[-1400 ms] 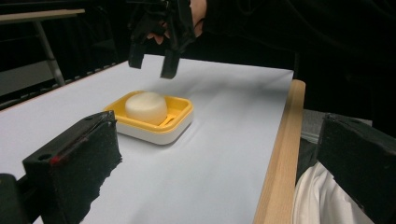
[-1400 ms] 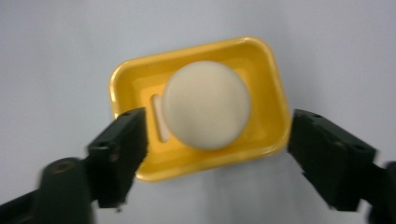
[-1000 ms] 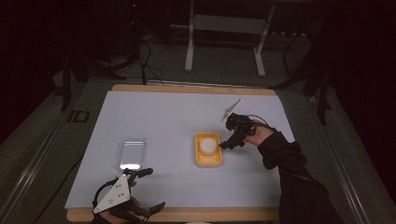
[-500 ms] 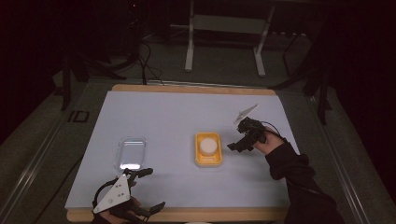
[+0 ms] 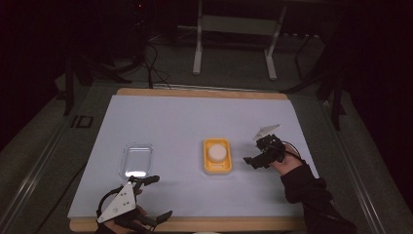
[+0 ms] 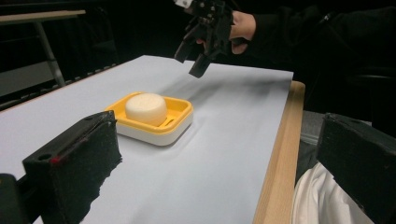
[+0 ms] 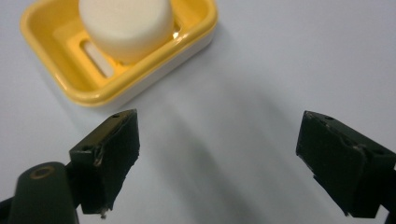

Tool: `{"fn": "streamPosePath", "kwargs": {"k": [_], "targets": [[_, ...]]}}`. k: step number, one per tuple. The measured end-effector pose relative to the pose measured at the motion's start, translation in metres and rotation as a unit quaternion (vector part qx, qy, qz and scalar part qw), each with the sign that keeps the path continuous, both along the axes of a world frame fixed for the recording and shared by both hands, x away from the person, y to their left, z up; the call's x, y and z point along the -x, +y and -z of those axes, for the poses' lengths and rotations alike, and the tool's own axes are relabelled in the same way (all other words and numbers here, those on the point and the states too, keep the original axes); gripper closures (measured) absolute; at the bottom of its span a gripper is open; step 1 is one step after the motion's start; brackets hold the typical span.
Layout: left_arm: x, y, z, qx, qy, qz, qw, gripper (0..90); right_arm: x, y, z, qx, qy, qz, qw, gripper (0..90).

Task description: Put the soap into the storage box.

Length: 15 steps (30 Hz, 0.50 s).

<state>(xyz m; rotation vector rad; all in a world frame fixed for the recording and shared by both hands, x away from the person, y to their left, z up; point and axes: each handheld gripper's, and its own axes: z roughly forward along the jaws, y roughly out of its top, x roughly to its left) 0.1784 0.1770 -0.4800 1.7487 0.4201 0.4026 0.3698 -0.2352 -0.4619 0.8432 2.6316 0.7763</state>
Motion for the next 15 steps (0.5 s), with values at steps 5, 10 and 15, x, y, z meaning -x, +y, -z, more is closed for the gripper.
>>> {"fn": "streamPosePath", "kwargs": {"k": [5,10,15], "targets": [[0.000,0.000,0.000,-0.001,0.000,0.000,1.0000,0.0,0.011,-0.009,0.000,-0.028,-0.010,0.016,0.9994,13.3],[0.000,0.000,0.000,0.000,0.001,0.001,1.0000,0.1,0.024,-0.016,0.003,-0.023,-0.022,0.033,0.9989,13.4],[0.000,0.000,0.000,-0.001,0.000,0.001,1.0000,0.1,0.035,-0.021,0.005,-0.029,-0.032,0.054,0.9976,13.4]]}}
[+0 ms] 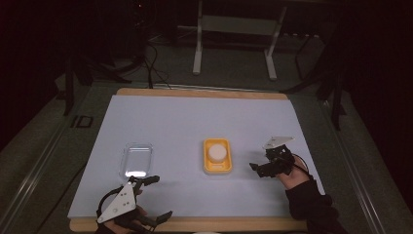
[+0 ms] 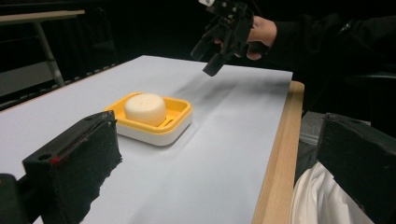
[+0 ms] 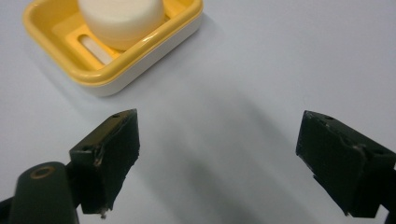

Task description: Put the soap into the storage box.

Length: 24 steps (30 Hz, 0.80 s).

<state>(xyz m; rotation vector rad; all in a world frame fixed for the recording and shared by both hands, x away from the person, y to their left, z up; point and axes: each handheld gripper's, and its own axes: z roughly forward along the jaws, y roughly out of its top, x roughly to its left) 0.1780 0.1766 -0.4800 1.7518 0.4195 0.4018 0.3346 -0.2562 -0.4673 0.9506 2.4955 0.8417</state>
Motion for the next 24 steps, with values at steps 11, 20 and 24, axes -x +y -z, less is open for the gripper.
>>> {"fn": "streamPosePath", "kwargs": {"k": [11,20,24], "targets": [[0.000,0.000,0.000,-0.001,0.000,0.001,1.0000,0.1,0.024,-0.005,0.006,-0.003,-0.004,-0.005,1.0000,13.3],[0.000,0.000,0.000,-0.003,-0.001,0.001,1.0000,0.0,0.039,-0.012,0.008,-0.020,-0.012,-0.001,0.9997,12.7],[0.000,0.000,0.000,-0.004,-0.001,0.001,1.0000,0.1,0.045,-0.017,0.009,-0.030,-0.011,0.006,0.9995,12.5]]}}
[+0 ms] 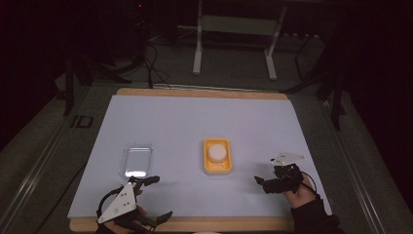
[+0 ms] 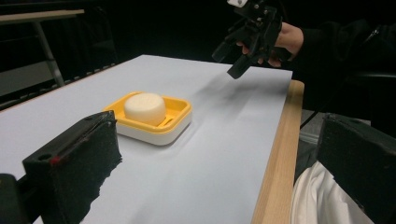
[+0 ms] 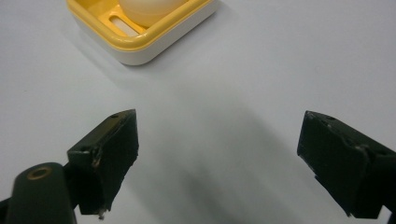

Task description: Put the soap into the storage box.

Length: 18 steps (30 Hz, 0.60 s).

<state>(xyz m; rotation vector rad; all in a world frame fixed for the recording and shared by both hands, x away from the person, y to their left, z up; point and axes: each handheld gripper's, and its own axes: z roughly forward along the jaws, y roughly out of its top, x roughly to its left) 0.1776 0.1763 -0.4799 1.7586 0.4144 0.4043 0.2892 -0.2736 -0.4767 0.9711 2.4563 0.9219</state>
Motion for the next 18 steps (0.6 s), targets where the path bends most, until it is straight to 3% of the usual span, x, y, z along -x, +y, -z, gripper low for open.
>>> {"fn": "streamPosePath", "kwargs": {"k": [6,18], "targets": [[0.0003,-0.0003,0.0000,-0.001,0.000,0.000,1.0000,0.1,0.0079,-0.0034,0.0019,-0.010,0.006,0.006,0.9999,12.6],[0.0017,-0.0006,-0.0004,0.000,0.000,0.000,1.0000,0.1,0.0085,-0.0060,0.0075,0.004,0.007,0.012,0.9999,12.8]]}}
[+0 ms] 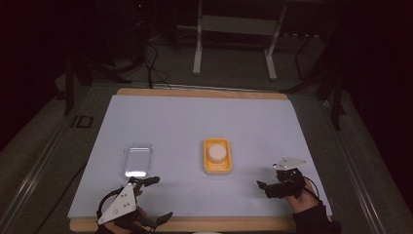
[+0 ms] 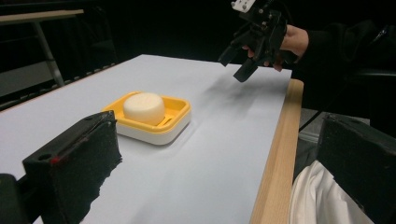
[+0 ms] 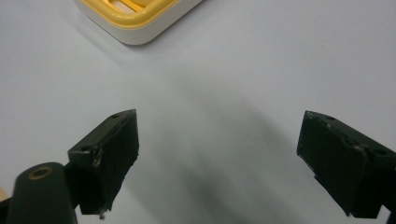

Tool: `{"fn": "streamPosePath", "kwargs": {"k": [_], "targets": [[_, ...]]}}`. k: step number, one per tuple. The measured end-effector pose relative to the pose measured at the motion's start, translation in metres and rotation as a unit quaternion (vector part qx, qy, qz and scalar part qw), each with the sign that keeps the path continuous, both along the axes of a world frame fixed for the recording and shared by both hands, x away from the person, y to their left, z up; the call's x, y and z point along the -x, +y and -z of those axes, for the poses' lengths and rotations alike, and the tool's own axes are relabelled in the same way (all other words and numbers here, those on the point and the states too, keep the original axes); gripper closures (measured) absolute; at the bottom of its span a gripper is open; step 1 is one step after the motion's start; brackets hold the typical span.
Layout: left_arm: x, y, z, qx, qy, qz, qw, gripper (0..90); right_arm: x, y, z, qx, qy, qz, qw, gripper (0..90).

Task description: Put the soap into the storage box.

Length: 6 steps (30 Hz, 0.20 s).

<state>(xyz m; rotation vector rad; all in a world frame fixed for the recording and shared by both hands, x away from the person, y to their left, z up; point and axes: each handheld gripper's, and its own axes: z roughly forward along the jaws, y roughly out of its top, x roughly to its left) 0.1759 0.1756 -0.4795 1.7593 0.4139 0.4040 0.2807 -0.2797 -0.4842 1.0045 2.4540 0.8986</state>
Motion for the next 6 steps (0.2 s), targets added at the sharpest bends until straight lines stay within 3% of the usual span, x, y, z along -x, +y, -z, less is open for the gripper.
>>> {"fn": "streamPosePath", "kwargs": {"k": [6], "targets": [[0.0002,-0.0003,-0.0001,-0.002,-0.001,0.000,1.0000,0.1,-0.0002,-0.0007,0.0004,0.002,0.002,0.003,1.0000,12.8]]}}
